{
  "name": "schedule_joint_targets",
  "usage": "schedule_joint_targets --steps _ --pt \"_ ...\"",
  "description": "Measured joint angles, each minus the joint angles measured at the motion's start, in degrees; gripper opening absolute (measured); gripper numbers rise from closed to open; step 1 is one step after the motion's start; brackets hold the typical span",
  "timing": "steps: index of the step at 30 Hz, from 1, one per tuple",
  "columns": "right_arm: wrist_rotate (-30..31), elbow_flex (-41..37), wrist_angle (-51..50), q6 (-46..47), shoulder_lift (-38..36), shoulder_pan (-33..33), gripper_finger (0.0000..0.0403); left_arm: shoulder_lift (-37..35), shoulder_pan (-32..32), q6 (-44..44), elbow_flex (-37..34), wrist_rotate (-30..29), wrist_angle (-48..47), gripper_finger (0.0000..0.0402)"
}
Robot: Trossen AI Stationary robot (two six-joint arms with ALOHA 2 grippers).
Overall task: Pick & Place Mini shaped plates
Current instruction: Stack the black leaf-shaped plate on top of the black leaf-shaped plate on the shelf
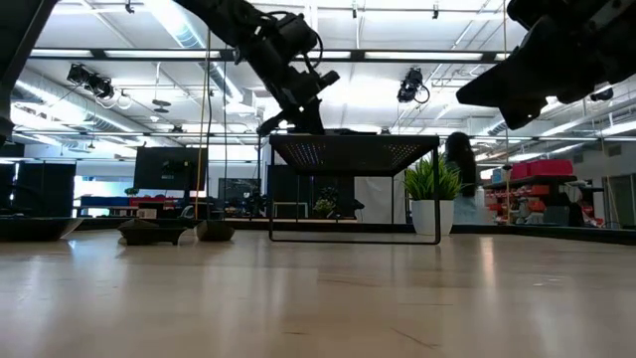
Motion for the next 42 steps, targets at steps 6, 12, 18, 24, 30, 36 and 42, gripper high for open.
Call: schedule_joint_targets --steps 6,12,18,24,30,36,42 --pt "0.0 0.0 0.0 0.9 0.0 0.0 0.0013 1.8 1.0 -1.6 0.1 -0.3 2.9 0.0007" --pt "0.0 0.0 -0.3 0.8 0.0 0.0 0.0013 1.9 1.2 -3.0 0.0 -0.6 3.8 0.0007" --pt "0.0 0.0 -0.3 1.0 0.0 0.0 0.0013 1.9 1.4 -6.1 0.0 -0.6 3.9 0.0007" --pt "0.0 0.0 -0.4 1.0 0.0 0.0 0.0013 1.8 1.4 -9.3 0.0 0.2 3.0 0.0022" --pt "0.0 0.0 -0.4 1.0 0.0 0.0 0.0013 1.8 1.2 -12.5 0.0 1.3 1.3 0.0052" --pt "0.0 0.0 -0.6 1.0 0.0 0.0 0.0013 1.4 0.5 -16.5 0.0 0.8 1.1 0.0076" --pt "0.0 0.0 -1.3 -0.1 0.0 0.0 0.0013 -1.3 -2.3 -19.8 1.7 -2.1 -1.4 0.0107"
